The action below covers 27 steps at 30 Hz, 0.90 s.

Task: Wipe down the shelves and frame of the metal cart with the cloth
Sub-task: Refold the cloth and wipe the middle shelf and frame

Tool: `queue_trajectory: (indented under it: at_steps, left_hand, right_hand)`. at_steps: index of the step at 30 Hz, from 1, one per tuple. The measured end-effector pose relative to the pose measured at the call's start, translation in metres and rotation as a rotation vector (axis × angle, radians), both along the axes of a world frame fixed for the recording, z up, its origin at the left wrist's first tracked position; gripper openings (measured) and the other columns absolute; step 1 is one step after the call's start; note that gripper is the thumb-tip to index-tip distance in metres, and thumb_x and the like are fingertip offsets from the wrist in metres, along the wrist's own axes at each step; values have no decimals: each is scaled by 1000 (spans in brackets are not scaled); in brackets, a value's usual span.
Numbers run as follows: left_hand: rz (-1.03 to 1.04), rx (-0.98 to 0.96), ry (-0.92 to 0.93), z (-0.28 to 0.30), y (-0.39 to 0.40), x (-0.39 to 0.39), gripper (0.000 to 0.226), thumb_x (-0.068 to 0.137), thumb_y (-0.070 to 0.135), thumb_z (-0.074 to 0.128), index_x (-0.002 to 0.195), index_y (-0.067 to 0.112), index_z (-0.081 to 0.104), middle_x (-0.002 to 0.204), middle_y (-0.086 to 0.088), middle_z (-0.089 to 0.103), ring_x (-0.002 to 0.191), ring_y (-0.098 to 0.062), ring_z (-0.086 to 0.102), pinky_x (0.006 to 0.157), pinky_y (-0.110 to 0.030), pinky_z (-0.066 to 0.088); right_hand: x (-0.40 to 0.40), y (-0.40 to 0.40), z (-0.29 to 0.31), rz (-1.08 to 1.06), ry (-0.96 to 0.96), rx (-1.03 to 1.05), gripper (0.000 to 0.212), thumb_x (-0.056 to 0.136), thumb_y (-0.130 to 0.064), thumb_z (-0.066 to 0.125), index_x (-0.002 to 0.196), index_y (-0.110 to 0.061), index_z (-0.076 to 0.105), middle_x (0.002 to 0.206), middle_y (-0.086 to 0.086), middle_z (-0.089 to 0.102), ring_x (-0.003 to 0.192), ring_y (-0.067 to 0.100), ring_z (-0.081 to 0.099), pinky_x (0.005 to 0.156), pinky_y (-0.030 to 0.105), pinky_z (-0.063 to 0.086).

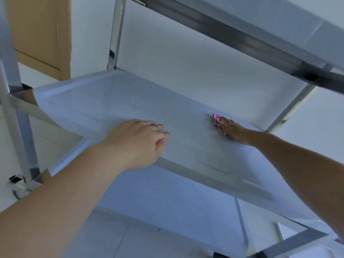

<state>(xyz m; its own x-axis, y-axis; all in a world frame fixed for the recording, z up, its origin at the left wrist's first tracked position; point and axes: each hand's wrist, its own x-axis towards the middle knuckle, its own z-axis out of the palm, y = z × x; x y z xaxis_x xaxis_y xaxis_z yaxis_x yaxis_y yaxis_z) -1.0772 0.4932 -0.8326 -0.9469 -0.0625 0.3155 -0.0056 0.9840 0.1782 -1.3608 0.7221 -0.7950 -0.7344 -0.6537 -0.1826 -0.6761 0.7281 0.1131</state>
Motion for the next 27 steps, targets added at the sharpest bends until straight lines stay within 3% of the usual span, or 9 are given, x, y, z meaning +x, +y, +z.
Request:
queue_trajectory:
  at_steps: [3,6,9,13,16,19,22,27]
  left_hand:
    - [6,-6,-6,0,2,0,46,96,38,18,140,39,31,152,14,25,139,-7,21,112,-28,14]
    - [13,16,-10,-1,1,0,46,96,38,18,140,39,30,152,14,24,139,-6,20,111,-27,12]
    - [9,23,-21,-3,0,1,46,96,39,17,141,40,28,153,15,22,140,-5,18,112,-27,11]
    - [8,19,-19,-5,-1,0,47,95,40,15,141,41,26,153,16,20,140,-4,17,112,-28,11]
    - [12,17,-37,-6,-2,0,48,95,40,13,141,42,25,153,17,20,140,-4,16,113,-28,11]
    - [15,10,-37,-6,-1,-1,49,94,41,12,141,41,26,153,17,20,140,-4,16,113,-28,11]
    - [12,3,-42,-4,-1,-2,49,94,40,12,141,41,26,153,17,20,140,-4,16,113,-28,11]
    - [9,5,-65,-2,-1,-2,48,95,38,13,141,41,27,153,16,20,140,-4,16,113,-29,11]
  right_hand:
    - [-24,-7,1,-83,-97,-171,52,102,-37,18,150,-17,13,142,-7,27,129,10,23,114,30,11]
    - [-39,-15,0,-176,-201,-329,58,100,-47,27,149,-18,20,153,-5,21,139,9,17,118,31,4]
    - [-53,-24,-2,-204,-176,-303,58,100,-47,28,149,-19,18,158,-3,11,145,14,7,119,34,2]
    - [-60,-37,-2,-161,-33,-135,50,104,-28,23,150,-20,6,159,3,1,145,26,4,114,39,6]
    - [-60,-38,-2,-167,-42,-140,52,102,-40,22,150,-26,7,159,-2,3,145,23,6,115,41,3]
    - [-52,-40,-5,-179,-103,-244,56,99,-50,22,149,-28,12,158,-7,9,145,15,9,115,35,3]
    - [-33,-43,-5,-107,-43,-174,50,102,-43,18,149,-30,9,158,-8,6,145,14,7,114,36,-3]
    - [23,-40,-4,70,-174,-283,49,103,-30,27,148,-14,15,158,1,10,144,11,8,109,12,1]
